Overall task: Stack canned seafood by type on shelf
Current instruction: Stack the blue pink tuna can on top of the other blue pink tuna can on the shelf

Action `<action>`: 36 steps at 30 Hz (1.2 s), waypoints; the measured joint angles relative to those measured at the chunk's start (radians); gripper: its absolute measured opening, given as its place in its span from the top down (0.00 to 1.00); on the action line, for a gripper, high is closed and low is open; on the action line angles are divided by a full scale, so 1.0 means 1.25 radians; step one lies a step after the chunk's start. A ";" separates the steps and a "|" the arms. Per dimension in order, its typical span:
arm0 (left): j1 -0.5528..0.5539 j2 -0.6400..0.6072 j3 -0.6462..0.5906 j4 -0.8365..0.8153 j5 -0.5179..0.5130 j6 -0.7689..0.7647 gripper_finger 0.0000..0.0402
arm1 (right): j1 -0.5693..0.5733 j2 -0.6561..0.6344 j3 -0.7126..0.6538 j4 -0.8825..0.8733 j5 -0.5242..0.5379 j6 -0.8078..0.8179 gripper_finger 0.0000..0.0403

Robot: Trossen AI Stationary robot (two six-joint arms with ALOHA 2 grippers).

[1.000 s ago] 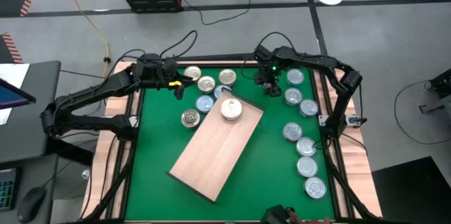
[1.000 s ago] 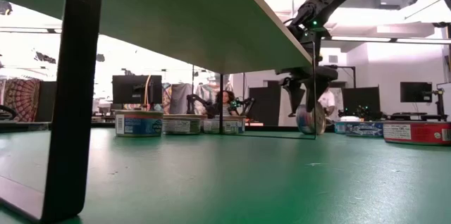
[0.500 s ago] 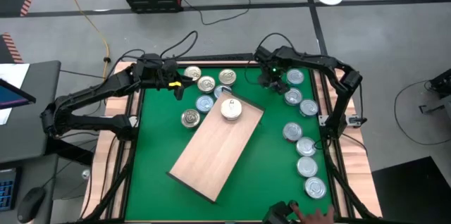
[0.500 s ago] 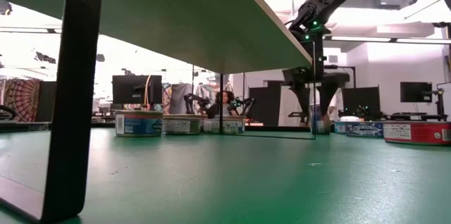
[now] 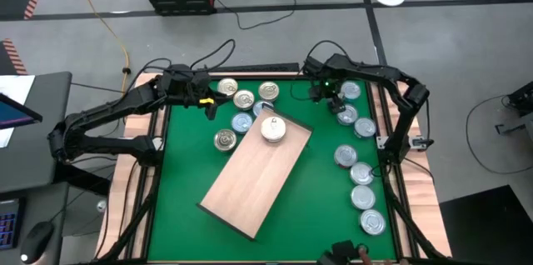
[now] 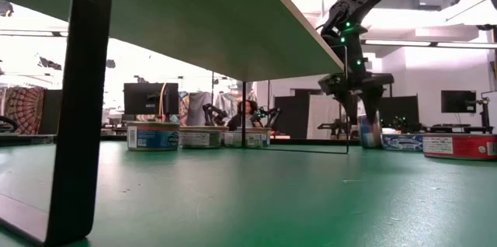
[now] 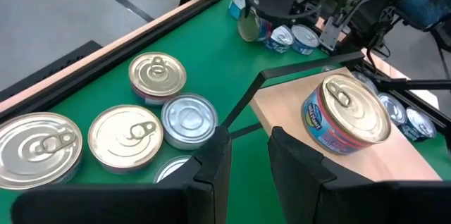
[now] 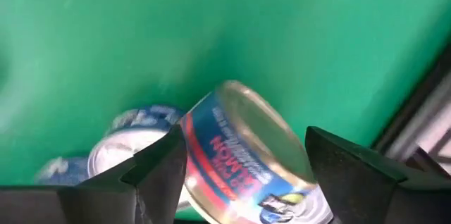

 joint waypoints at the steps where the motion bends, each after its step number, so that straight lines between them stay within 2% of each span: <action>1: 0.000 0.000 0.000 0.000 0.000 0.002 0.77 | 0.003 -0.009 0.000 0.009 -0.001 0.021 0.22; 6: 0.000 0.000 0.000 0.001 0.000 0.004 0.77 | 0.024 -0.085 0.000 0.047 -0.052 0.041 0.23; 9: 0.000 0.000 0.000 0.002 0.000 0.005 0.77 | 0.040 -0.127 0.000 0.073 0.012 0.054 0.23; 11: 0.000 0.000 0.000 0.002 0.002 0.015 0.77 | 0.027 -0.149 0.000 0.100 0.056 0.142 0.23; 13: 0.000 0.000 0.000 0.002 0.011 0.025 0.77 | -0.006 -0.166 0.001 0.110 0.059 0.250 0.23; 17: 0.000 0.000 0.000 0.002 0.017 0.036 0.77 | -0.090 -0.160 0.000 0.014 0.062 0.414 0.23; 22: 0.000 0.000 0.000 0.002 0.016 0.060 0.77 | -0.180 -0.123 0.000 -0.056 0.066 0.540 0.23; 30: 0.000 0.000 0.000 0.002 0.016 0.076 0.77 | -0.199 -0.052 -0.001 -0.110 0.066 0.489 0.23; 36: 0.000 0.000 0.000 0.002 0.016 0.076 0.77 | -0.190 -0.020 -0.021 0.046 0.069 0.423 0.23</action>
